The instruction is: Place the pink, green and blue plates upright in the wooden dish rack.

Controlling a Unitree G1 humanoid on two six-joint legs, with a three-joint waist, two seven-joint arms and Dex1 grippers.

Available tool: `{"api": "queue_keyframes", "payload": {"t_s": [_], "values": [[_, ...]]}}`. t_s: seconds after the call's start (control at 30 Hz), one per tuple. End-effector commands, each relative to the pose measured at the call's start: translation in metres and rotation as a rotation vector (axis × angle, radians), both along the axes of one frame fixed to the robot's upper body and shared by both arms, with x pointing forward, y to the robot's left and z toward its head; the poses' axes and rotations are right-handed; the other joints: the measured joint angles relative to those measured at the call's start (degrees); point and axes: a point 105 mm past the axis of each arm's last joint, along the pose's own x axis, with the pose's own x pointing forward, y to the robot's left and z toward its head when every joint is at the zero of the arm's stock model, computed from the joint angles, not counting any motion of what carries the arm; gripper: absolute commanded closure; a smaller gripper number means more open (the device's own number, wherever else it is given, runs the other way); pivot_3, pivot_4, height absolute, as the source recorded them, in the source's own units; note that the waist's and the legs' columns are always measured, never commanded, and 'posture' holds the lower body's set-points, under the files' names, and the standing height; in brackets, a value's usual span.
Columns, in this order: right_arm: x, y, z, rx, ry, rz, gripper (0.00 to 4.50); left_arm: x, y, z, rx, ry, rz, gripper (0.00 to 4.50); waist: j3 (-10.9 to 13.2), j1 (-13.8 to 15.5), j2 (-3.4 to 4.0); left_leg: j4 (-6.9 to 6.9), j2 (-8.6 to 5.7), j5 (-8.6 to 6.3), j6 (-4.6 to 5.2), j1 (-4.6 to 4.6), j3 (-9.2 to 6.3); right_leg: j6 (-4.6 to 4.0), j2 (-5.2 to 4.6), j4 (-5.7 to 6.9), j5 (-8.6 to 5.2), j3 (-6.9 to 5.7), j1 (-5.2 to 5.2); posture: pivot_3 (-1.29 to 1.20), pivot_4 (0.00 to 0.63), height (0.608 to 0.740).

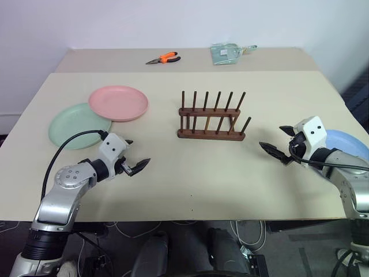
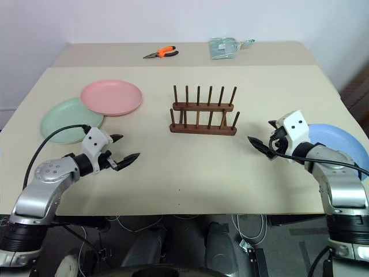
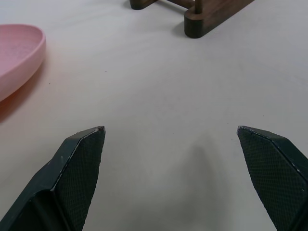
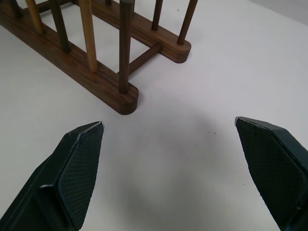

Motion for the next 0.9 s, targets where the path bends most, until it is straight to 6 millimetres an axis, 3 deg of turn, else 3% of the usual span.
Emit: {"api": "queue_keyframes", "payload": {"t_s": [0.03, 0.27, 0.37, 0.57, 0.8, 0.9], "values": [[0.006, 0.004, 0.016, -0.007, -0.084, -0.002, 0.03, 0.007, 0.002, 0.005, 0.024, -0.047, -0.001, 0.00, 0.0, 0.0, 0.00, 0.00, 0.00, 0.00, 0.00, 0.00, 0.00, 0.00, 0.00, 0.00, 0.00, 0.00, 0.00, 0.00, 0.150, 0.740], [0.009, 0.010, 0.015, 0.018, -0.081, 0.010, 0.03, 0.021, -0.015, 0.002, 0.018, -0.041, -0.092, 0.00, 0.0, 0.2, -0.01, 0.03, -0.03, 0.00, 0.00, -0.01, -0.02, 0.13, -0.01, 0.00, 0.11, 0.00, 0.01, 0.00, 0.150, 0.740], [0.003, 0.021, 0.012, 0.004, -0.086, 0.028, 0.03, 0.041, -0.043, 0.000, 0.016, -0.030, -0.201, 0.00, 0.0, 0.9, -0.01, 0.05, -0.06, 0.00, 0.00, -0.01, -0.03, 0.14, -0.01, 0.00, 0.11, -0.03, 0.04, 0.00, 0.150, 0.740], [-0.007, 0.020, 0.011, -0.033, -0.136, -0.044, 0.03, 0.082, -0.092, -0.002, 0.070, -0.017, -0.359, 0.00, 0.0, 1.4, -0.09, 0.06, -0.09, 0.01, 0.00, -0.04, -0.01, 0.19, -0.01, -0.02, 0.13, -0.05, 0.02, 0.00, 0.150, 0.740], [-0.037, 0.014, 0.007, -0.032, -0.150, -0.158, 0.03, 0.101, -0.134, -0.007, 0.064, 0.027, -0.435, 0.00, 0.0, 1.2, -0.14, 0.06, -0.10, -0.03, 0.06, -0.06, 0.01, 0.33, -0.02, -0.15, 0.07, -0.06, 0.04, 0.00, 0.150, 0.740], [-0.049, 0.012, 0.002, -0.045, -0.141, -0.192, 0.00, 0.100, -0.143, -0.012, 0.060, 0.040, -0.454, 0.86, 0.0, 1.3, -0.15, 0.07, -0.09, -0.03, 0.07, -0.04, 0.00, 0.45, -0.02, -0.14, 0.00, -0.08, 0.07, 0.00, 0.150, 0.740]]}}
